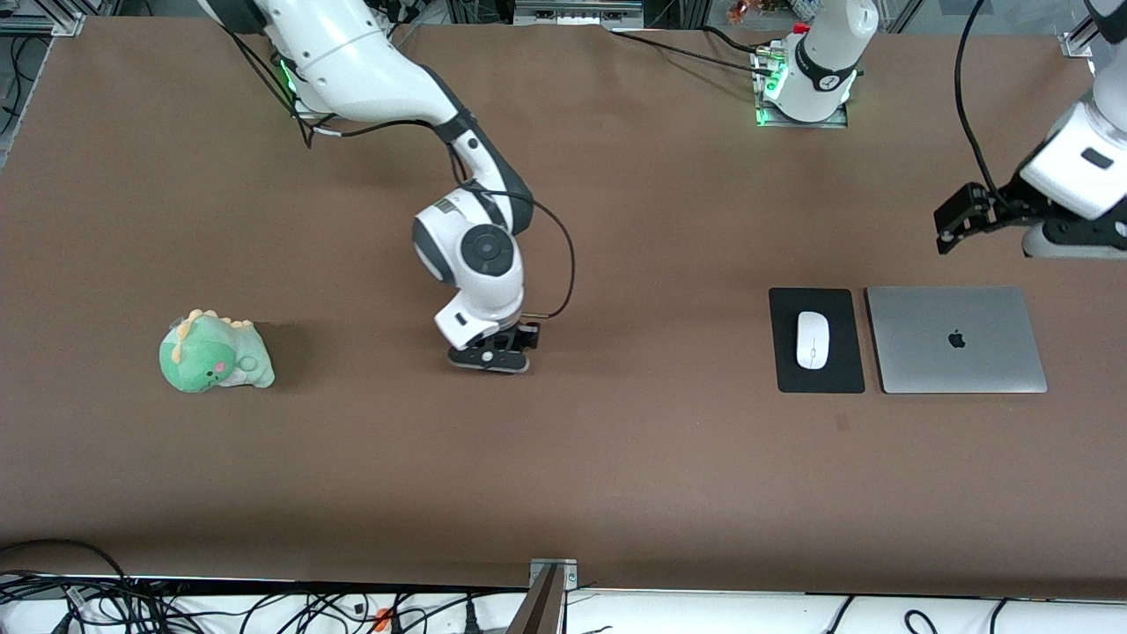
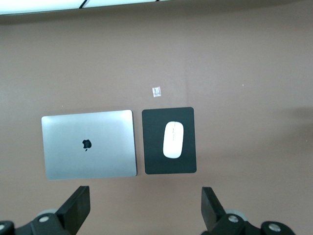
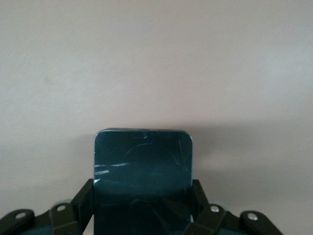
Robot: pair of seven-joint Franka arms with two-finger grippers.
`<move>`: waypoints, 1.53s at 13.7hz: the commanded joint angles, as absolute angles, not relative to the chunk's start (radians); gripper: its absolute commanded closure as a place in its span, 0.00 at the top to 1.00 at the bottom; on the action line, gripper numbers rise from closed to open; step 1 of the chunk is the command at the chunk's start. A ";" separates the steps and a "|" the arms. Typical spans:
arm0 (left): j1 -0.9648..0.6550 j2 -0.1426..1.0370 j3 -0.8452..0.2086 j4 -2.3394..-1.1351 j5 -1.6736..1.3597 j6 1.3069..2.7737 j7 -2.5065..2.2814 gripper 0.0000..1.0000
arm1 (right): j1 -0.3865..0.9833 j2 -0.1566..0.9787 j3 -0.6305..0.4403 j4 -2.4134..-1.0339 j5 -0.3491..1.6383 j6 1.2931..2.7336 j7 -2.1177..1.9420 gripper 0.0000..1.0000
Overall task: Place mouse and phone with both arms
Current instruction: 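Carry the black phone with the right gripper toward the plush toy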
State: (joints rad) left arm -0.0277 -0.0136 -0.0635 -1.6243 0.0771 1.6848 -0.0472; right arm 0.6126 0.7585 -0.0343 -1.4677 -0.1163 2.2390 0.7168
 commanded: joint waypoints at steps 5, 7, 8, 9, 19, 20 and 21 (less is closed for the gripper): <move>-0.046 -0.032 -0.038 -1.646 0.078 1.663 0.003 1.00 | 0.355 0.641 -0.023 -1.497 0.032 2.053 0.191 0.50; -0.048 -0.032 -0.038 -1.646 0.077 1.655 0.000 1.00 | 0.286 0.650 -0.023 -1.531 0.032 2.072 0.105 0.50; -0.048 -0.031 -0.038 -1.646 0.077 1.655 0.002 1.00 | 0.260 0.652 -0.023 -1.561 0.034 2.100 0.088 0.51; -0.046 -0.029 -0.038 -1.644 0.077 1.655 0.003 1.00 | 0.233 0.650 -0.023 -1.600 0.034 2.140 0.074 0.51; -0.048 -0.012 -0.038 -1.623 0.075 1.632 0.008 1.00 | 0.150 0.689 -0.023 -1.717 0.098 2.324 -0.021 0.77; -0.048 -0.012 -0.038 -1.623 0.075 1.632 0.008 1.00 | 0.150 0.686 -0.023 -1.717 0.098 2.321 -0.018 0.99; -0.048 -0.012 -0.038 -1.623 0.075 1.632 0.008 1.00 | 0.150 0.677 -0.021 -1.710 0.098 2.313 -0.020 1.00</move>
State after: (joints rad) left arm -0.0407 -0.0273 -0.0431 -1.6533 0.0771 1.6546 -0.0136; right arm 0.1714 0.6973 -0.0382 -1.6981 0.0792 2.3083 0.0037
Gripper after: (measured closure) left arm 0.000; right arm 0.167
